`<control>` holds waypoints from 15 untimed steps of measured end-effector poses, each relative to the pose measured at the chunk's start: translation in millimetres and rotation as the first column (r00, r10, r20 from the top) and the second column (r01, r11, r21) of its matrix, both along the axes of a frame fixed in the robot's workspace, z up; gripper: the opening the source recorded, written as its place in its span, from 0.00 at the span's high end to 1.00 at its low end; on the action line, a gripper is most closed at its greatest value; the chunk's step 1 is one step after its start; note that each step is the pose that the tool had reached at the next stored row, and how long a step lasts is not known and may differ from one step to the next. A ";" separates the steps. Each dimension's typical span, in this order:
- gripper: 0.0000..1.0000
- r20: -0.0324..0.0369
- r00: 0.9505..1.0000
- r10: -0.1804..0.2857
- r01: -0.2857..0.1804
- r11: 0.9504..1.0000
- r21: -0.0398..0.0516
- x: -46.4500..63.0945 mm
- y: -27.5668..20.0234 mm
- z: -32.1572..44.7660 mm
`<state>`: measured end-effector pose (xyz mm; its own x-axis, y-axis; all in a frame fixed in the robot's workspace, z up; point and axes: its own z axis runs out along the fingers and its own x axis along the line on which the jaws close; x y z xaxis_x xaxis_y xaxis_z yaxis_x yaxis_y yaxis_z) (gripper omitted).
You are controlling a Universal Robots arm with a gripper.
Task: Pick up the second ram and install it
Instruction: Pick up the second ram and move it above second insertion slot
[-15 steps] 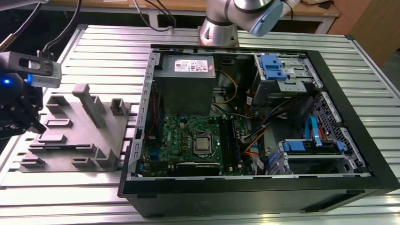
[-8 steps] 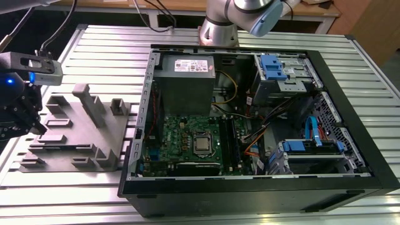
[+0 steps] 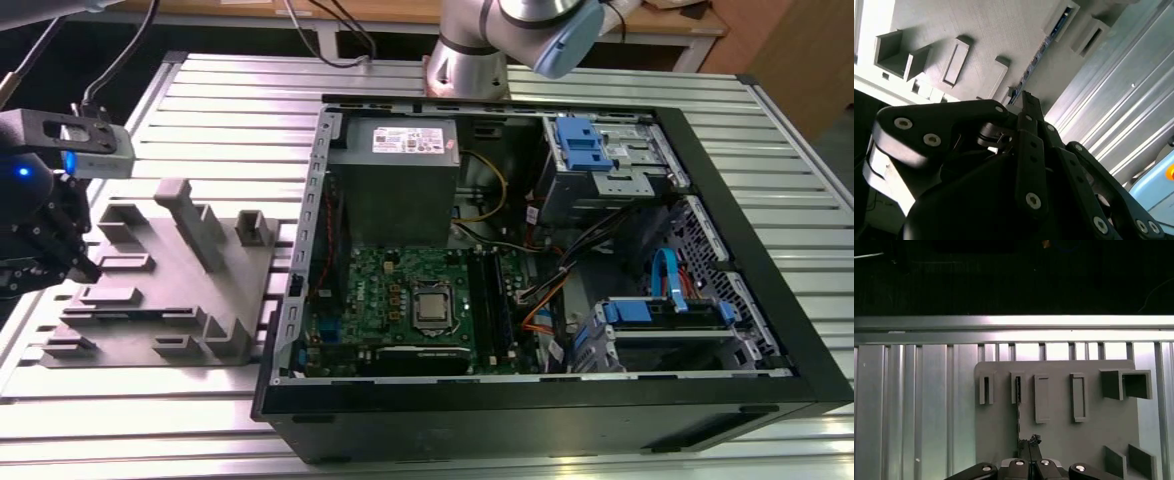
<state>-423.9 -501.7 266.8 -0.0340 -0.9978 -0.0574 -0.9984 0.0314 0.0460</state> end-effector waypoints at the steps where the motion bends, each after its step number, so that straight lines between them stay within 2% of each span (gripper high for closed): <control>1: 0.93 0.000 1.000 0.000 0.000 1.000 0.000 0.0 0.0 -0.1; 15: 0.93 -0.002 1.000 0.001 -0.001 1.000 0.000 0.0 -0.8 -18.8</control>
